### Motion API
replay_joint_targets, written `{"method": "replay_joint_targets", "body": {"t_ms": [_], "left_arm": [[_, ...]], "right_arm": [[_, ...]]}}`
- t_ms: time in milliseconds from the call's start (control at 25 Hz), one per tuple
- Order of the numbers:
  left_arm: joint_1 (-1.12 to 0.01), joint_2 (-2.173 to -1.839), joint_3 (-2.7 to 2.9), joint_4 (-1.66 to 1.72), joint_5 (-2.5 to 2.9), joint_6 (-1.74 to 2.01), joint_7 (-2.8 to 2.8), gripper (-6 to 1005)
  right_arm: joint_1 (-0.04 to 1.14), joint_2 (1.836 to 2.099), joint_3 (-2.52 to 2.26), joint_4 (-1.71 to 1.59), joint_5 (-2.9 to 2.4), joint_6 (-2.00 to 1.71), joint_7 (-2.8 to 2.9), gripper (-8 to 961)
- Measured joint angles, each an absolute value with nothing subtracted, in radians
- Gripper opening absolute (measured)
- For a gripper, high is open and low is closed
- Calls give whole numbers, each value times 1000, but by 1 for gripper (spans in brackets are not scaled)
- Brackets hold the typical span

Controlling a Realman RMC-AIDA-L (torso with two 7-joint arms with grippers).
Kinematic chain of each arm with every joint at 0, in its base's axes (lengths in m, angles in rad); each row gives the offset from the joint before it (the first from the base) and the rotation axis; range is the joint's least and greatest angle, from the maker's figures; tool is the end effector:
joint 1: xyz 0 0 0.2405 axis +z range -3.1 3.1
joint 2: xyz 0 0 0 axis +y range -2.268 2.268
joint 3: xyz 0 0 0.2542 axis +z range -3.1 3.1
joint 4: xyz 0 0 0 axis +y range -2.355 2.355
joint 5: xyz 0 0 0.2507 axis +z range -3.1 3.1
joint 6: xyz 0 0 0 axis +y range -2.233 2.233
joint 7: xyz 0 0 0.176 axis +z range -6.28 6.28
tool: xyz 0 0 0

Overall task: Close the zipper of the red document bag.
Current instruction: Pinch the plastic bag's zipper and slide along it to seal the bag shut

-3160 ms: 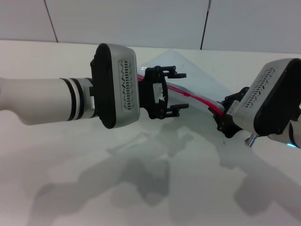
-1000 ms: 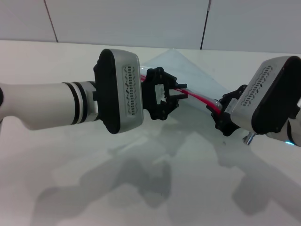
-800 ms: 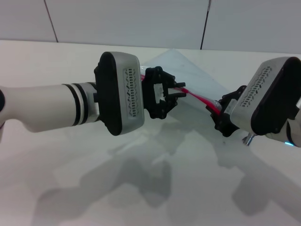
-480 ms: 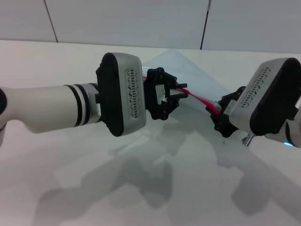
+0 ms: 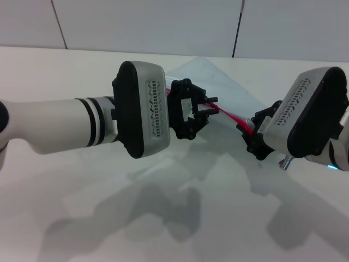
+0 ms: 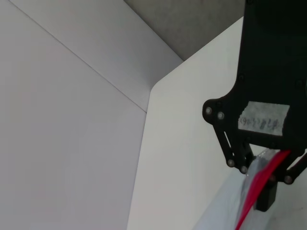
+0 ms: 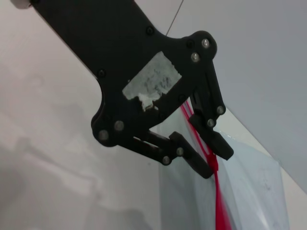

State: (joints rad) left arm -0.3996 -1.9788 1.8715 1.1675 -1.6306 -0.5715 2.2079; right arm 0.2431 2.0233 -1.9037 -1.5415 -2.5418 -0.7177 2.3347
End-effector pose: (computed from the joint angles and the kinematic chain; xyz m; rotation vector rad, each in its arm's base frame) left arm -0.1436 0.4126 -0.1040 -2.4299 0.6474 -0.1436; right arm 0.1547 0.3867 -0.0846 -2.4630 0.1309 -0.0976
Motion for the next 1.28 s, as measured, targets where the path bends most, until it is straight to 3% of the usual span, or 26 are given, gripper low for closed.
{"method": "replay_joint_targets", "body": {"t_ms": [1280], "left_arm": [[-373, -1980, 1887, 1177, -1631, -574, 2209, 111]], "right_arm": [[245, 2023, -1905, -1540, -2550, -719, 2335, 50]]}}
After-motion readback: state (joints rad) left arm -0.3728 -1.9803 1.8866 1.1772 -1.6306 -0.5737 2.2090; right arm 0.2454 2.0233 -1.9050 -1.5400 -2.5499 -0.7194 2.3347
